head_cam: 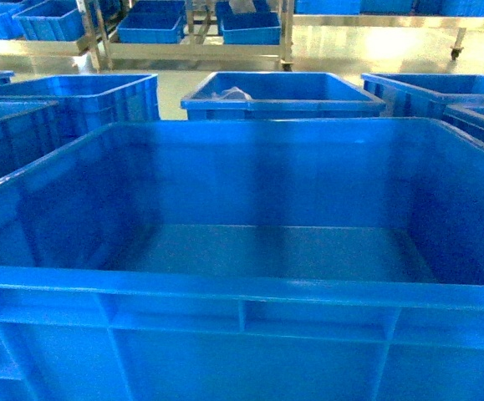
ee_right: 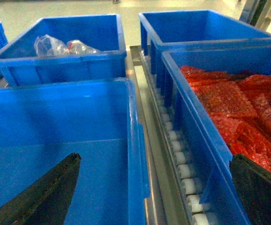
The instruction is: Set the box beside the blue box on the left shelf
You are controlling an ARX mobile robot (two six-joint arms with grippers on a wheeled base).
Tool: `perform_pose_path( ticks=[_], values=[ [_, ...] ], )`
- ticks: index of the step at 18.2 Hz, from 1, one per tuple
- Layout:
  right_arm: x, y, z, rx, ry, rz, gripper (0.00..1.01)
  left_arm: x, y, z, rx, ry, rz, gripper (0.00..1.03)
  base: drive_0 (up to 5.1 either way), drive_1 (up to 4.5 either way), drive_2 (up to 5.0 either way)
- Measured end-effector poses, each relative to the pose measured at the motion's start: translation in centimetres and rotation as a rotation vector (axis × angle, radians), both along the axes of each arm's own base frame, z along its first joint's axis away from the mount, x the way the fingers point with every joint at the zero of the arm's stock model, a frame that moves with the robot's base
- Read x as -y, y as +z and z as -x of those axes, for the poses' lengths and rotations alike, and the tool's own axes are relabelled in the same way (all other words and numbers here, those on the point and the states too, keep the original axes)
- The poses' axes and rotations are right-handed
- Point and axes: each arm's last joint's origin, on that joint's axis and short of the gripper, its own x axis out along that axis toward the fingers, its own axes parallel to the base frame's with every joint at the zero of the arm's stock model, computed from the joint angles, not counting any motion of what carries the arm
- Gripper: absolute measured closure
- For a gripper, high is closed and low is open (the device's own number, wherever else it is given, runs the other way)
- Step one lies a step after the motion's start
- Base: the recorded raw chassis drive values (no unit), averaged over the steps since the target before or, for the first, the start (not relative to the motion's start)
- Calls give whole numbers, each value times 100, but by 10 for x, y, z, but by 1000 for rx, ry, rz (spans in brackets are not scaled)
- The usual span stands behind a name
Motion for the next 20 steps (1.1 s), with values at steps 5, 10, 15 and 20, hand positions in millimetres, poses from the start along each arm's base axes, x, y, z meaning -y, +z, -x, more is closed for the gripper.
perform_pose_path(
  ticks=[5, 10, 15, 20],
  values=[
    [9, -21, 5, 179, 60, -19, 17, -7, -3, 6, 160, -47, 17, 12, 0, 0, 0],
    [26, -41, 22, 295, 110, 16, 43, -19, -26, 26, 239, -231, -15, 37, 0, 0, 0],
    [32, -49, 29, 303, 135, 29, 63, -24, -42, 36, 222, -280, -32, 59, 0, 0, 0],
    [48, -74, 50, 297, 130, 46, 99, -38, -69, 62, 221, -284, -32, 101, 0, 0, 0]
  ],
)
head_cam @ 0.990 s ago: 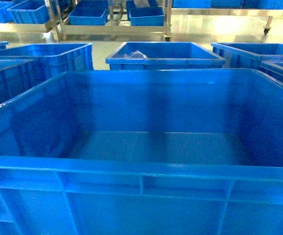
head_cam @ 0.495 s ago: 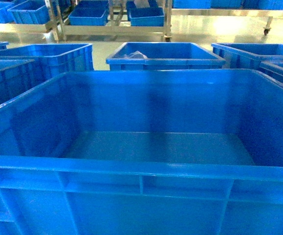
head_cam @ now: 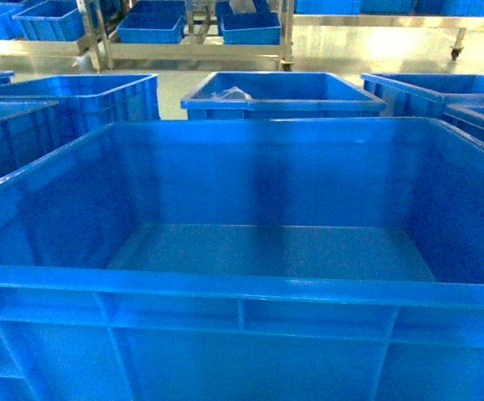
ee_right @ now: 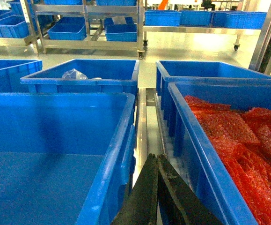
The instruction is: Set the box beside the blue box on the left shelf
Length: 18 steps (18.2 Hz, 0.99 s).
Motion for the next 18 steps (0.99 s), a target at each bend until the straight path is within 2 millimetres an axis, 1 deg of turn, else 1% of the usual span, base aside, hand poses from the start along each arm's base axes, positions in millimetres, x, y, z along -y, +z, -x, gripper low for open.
perform_pose_path(
  ticks=[1, 2, 4, 9, 11, 13, 14, 15, 18],
  values=[
    [2, -2, 3, 0, 4, 0, 99, -8, -5, 4, 0, 11, 0, 101, 0, 0, 0],
    [10, -6, 6, -2, 9, 0, 99, -10, -6, 8, 4, 32, 1, 101, 0, 0, 0],
    [14, -8, 8, 0, -19, -1, 99, -9, -8, 10, 7, 17, 0, 101, 0, 0, 0],
    [12, -11, 12, 1, 1, 0, 99, -8, -12, 15, 4, 6, 0, 101, 0, 0, 0],
    [12, -14, 16, 4, 3, 0, 99, -9, -18, 21, -1, 9, 0, 101, 0, 0, 0],
    [12, -17, 19, 26, 3, 0, 99, -9, -18, 25, 11, 9, 0, 101, 0, 0, 0],
    [12, -21, 21, 8, 4, 0, 99, -9, -20, 27, 7, 9, 0, 101, 0, 0, 0],
    [12, -20, 22, 16, 3, 0, 99, -9, -25, 29, 28, 9, 0, 101, 0, 0, 0],
    [12, -20, 27, 20, 3, 0, 99, -9, -24, 35, 30, 9, 0, 101, 0, 0, 0]
  ],
)
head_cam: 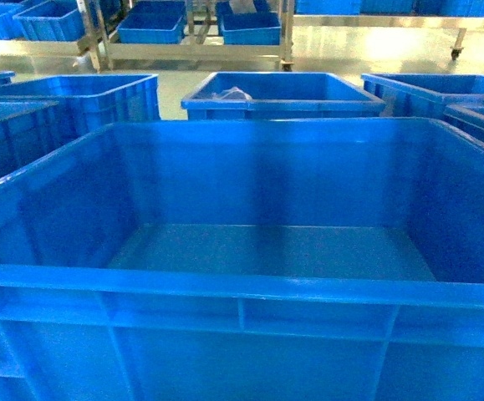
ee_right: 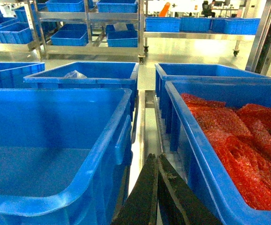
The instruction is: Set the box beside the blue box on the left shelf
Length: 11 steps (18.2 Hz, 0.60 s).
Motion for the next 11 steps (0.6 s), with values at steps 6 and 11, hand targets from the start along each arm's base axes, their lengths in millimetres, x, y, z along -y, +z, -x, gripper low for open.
perform_pose_path(
  ticks=[6, 11],
  values=[
    [0, -4, 14, -19, 0, 0, 99, 0, -3, 9, -21, 3, 0, 101, 0, 0, 0],
    [0, -3, 14, -9, 0, 0, 99, 0, -5, 18, -22, 0, -2, 101, 0, 0, 0]
  ],
)
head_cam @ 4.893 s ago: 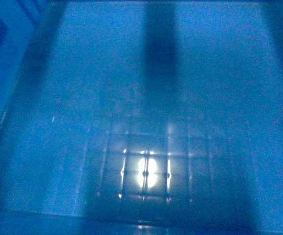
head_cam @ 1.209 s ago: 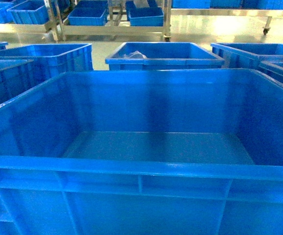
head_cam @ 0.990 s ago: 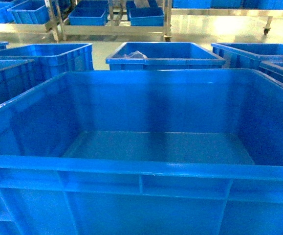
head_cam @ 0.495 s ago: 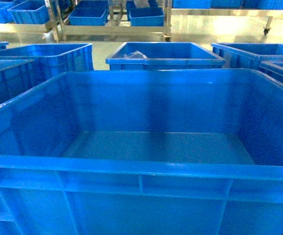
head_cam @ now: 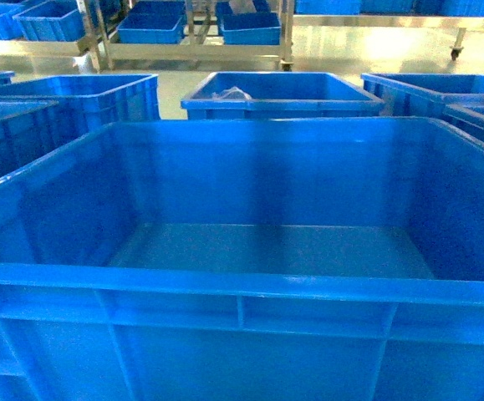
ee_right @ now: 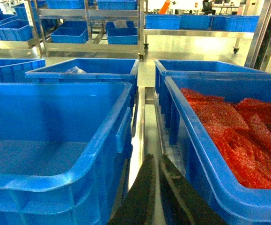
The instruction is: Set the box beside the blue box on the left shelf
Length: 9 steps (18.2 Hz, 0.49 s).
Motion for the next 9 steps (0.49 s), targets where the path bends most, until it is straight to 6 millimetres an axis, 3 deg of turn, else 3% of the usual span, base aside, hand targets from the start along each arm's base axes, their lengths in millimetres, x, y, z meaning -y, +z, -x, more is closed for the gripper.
perform_pose_path(
  ticks=[1, 6, 9],
  values=[
    [0, 0, 0, -1, 0, 1, 90, 0, 0, 0, 0, 0, 0, 91, 0, 0, 0],
    [0, 0, 0, 0, 0, 1, 18, 0, 0, 0, 0, 0, 0, 22, 0, 0, 0],
    [0, 0, 0, -1, 0, 1, 7, 0, 0, 0, 0, 0, 0, 11, 0, 0, 0]
  ],
)
